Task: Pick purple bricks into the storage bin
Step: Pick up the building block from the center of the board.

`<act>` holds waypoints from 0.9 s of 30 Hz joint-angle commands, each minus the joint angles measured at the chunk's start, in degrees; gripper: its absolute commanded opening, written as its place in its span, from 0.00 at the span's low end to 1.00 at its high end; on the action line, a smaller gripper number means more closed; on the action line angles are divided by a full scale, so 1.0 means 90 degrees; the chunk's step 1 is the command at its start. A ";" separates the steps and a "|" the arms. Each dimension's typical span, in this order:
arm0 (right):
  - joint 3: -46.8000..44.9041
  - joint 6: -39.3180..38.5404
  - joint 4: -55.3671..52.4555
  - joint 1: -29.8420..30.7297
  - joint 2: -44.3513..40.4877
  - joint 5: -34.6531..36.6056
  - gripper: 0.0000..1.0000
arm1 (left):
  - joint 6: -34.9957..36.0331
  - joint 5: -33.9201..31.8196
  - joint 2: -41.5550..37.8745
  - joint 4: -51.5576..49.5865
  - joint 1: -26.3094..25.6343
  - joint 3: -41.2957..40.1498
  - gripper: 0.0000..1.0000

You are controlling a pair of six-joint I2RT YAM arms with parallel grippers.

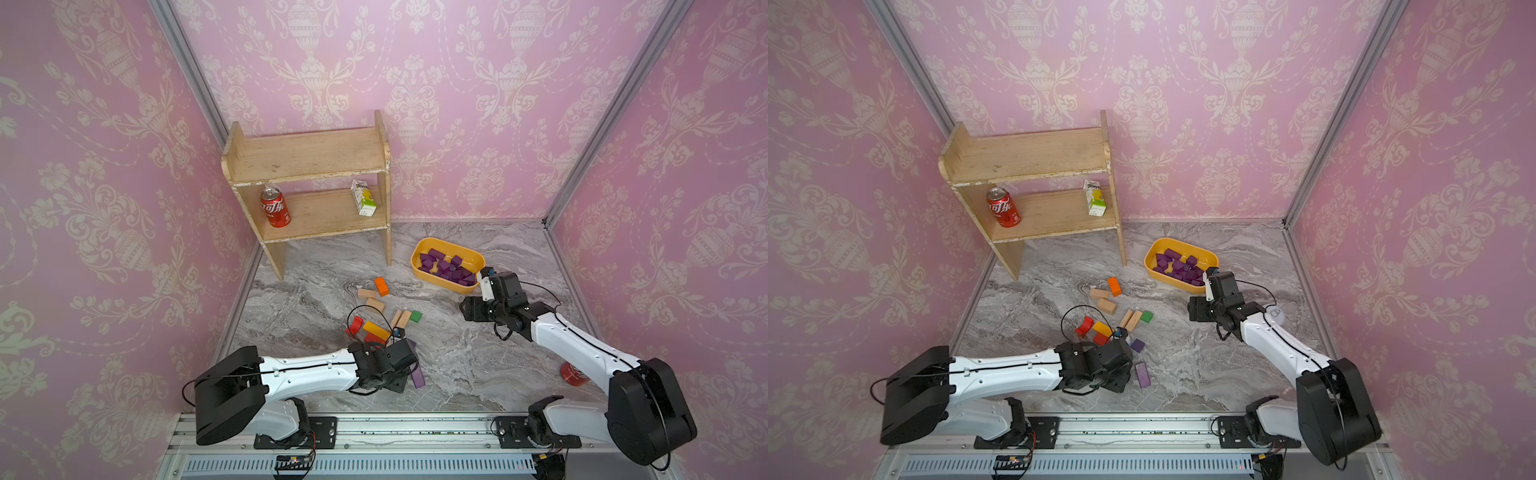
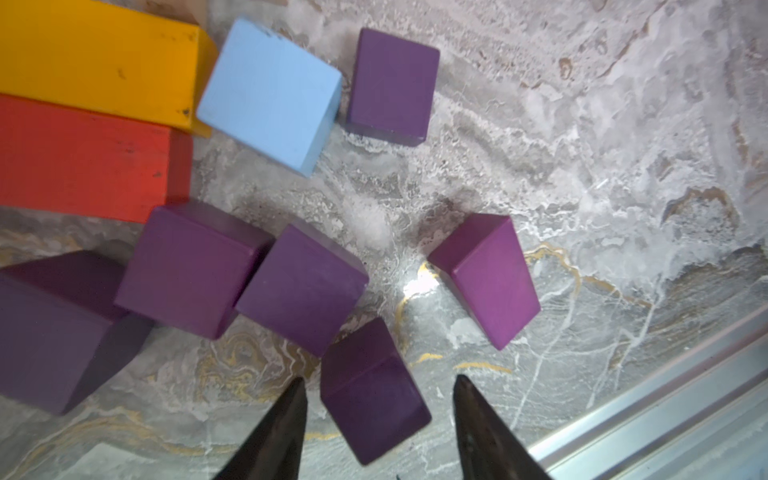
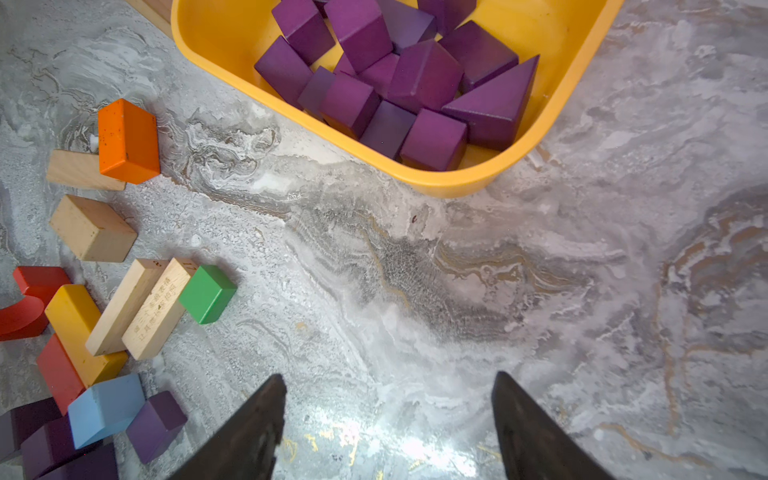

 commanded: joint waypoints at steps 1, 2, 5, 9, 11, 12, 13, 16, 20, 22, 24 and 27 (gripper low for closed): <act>-0.0079 -0.0140 0.0006 0.0058 0.0047 0.0176 0.78 | -0.0193 0.0026 0.0248 0.0047 -0.0051 0.0281 0.52; -0.0082 -0.0142 0.0005 0.0055 0.0047 0.0189 0.77 | -0.0194 -0.0013 0.0294 0.0011 -0.0050 0.0308 0.51; -0.0088 -0.0135 0.0024 0.0058 0.0065 0.0219 0.76 | -0.0196 -0.0231 0.0329 -0.0088 -0.0050 0.0345 0.47; -0.0082 -0.0123 0.0025 0.0048 0.0115 0.0248 0.75 | -0.0196 -0.0396 0.0366 -0.0084 -0.0007 0.0360 0.41; -0.0066 -0.0123 0.0006 0.0049 0.0134 0.0287 0.74 | -0.0186 -0.0385 0.0370 -0.0039 0.0029 0.0352 0.35; -0.0074 -0.0130 -0.0002 0.0045 0.0135 0.0288 0.74 | -0.0185 -0.0370 0.0381 -0.0040 0.0039 0.0355 0.35; -0.0075 -0.0142 -0.0007 0.0043 0.0135 0.0297 0.74 | -0.0185 -0.0370 0.0381 -0.0068 0.0050 0.0365 0.37; -0.0074 -0.0141 0.0008 0.0043 0.0152 0.0277 0.74 | -0.0115 -0.0324 0.0379 -0.0131 0.0057 0.0361 0.42; -0.0057 -0.0132 -0.0004 0.0045 0.0191 0.0287 0.74 | -0.0010 -0.0302 0.0471 -0.0310 0.0051 0.0377 0.46; -0.0062 -0.0142 -0.0006 0.0045 0.0193 0.0293 0.74 | -0.0004 -0.0258 0.0533 -0.0332 0.0057 0.0396 0.47; -0.0065 -0.0142 -0.0014 0.0047 0.0202 0.0317 0.74 | 0.0001 -0.0234 0.0584 -0.0308 0.0056 0.0396 0.47; -0.0052 -0.0142 -0.0014 0.0043 0.0213 0.0319 0.74 | 0.0037 -0.0242 0.0661 -0.0342 0.0054 0.0417 0.41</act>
